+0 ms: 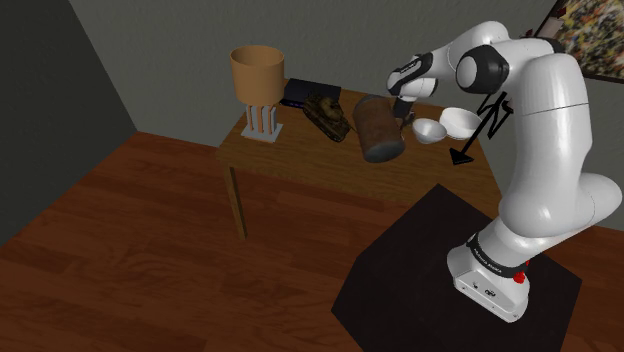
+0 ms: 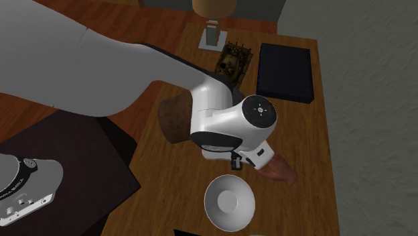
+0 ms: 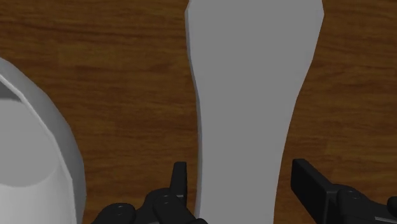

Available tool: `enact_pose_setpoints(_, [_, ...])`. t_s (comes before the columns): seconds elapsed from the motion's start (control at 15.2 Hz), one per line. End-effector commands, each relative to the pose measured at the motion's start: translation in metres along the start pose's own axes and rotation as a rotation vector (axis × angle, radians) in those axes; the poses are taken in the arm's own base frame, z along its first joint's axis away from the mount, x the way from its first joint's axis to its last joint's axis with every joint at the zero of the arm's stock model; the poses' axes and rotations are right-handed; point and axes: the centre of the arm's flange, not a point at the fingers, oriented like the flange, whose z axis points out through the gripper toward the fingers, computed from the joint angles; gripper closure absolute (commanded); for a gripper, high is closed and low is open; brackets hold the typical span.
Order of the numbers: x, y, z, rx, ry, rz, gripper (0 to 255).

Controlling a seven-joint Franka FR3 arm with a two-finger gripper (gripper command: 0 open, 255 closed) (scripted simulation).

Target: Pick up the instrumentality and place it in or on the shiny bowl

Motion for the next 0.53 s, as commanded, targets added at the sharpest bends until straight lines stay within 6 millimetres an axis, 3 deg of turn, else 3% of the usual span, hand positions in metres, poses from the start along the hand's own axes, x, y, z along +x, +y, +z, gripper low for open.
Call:
enact_pose_setpoints(0.0, [-0.002,-0.001,-0.011,0.001,0.000,-0.001,255])
enact_pose_setpoints(0.46, [-0.002,-0.002,-0.048,0.001,0.000,-0.001,255])
